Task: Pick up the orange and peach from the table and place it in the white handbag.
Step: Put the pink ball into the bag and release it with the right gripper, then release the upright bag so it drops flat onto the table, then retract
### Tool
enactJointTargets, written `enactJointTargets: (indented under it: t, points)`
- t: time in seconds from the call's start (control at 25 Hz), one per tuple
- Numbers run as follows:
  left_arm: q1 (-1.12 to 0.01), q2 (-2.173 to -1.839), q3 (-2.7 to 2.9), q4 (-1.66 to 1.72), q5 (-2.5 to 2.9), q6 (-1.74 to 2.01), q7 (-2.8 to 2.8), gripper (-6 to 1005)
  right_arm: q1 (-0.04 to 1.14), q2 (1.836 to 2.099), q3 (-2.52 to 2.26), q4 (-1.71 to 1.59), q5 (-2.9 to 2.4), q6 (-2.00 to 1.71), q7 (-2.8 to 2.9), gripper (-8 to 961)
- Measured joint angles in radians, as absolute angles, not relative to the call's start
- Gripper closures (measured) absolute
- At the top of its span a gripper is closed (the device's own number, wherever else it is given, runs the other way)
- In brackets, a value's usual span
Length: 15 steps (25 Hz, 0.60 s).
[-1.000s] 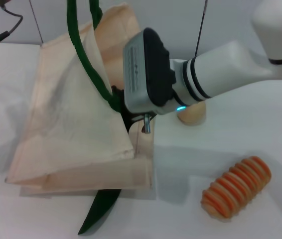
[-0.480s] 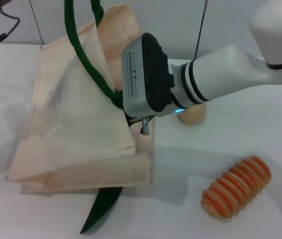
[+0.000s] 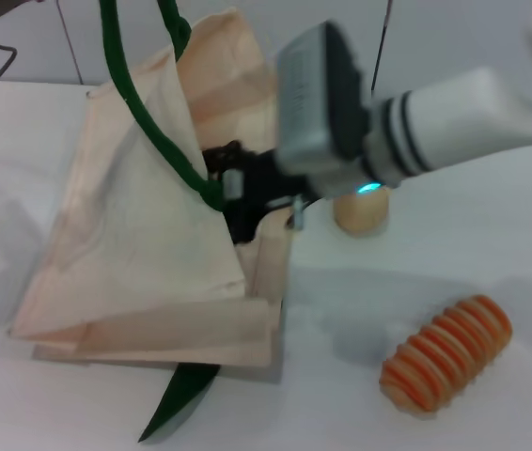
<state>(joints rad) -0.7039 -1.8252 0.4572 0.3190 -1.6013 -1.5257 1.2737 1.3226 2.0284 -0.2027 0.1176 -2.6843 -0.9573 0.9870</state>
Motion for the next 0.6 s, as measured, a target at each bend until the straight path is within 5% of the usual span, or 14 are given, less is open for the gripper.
enactJointTargets:
  t: [0.16,0.6]
  points:
    - [-0.703,-1.825,0.457,0.319,-1.602,-1.521,1.276,887,1.243,2.028,-0.146,-0.069,-2.684,-1.144,1.049,112]
    - [-0.684,-1.837,0.457,0.316,-1.602,-1.476,1.327,882,1.024,2.027,-0.003,-0.348,-2.492,-1.23,1.07,62]
